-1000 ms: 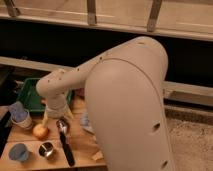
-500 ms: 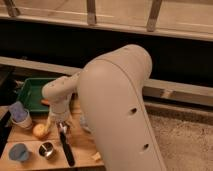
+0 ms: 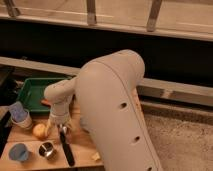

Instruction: Wipe purple bowl with brush

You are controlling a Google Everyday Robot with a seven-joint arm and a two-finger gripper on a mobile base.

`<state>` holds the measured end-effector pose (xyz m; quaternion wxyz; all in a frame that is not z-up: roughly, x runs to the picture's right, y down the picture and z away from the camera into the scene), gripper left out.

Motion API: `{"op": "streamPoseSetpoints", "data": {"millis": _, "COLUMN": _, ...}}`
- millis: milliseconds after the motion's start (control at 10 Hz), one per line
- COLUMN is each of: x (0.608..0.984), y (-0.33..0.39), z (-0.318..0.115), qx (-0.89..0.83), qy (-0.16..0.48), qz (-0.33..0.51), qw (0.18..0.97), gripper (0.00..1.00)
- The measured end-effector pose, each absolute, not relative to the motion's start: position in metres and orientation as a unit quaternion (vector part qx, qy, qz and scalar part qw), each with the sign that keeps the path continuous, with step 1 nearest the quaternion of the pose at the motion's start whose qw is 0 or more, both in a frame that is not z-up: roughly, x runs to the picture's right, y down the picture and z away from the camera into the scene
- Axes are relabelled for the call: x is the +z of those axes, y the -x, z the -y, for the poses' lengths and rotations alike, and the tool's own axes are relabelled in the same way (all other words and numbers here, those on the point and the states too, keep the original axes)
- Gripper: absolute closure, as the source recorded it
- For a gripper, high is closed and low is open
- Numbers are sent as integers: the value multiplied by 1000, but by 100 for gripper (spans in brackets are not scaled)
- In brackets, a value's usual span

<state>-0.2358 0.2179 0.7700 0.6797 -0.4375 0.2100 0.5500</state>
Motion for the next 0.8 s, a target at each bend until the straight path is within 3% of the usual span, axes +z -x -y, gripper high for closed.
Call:
{"op": "streamPoseSetpoints", "data": {"millis": 500, "x": 784, "y": 233, "z": -227, "qx": 555, "qy": 450, "qz": -215, "qw": 665, "gripper": 20}}
{"op": "streamPoseSetpoints", "data": {"millis": 600, "x": 786, "y": 230, "z": -228, "qx": 556, "qy": 450, "qz": -217, "qw": 664, "gripper": 23}}
{"op": "streamPoseSetpoints", "data": {"millis": 800, "x": 789, "y": 227, "z": -231, "qx": 555, "qy": 439, "qz": -230, "qw": 668, "gripper": 42}}
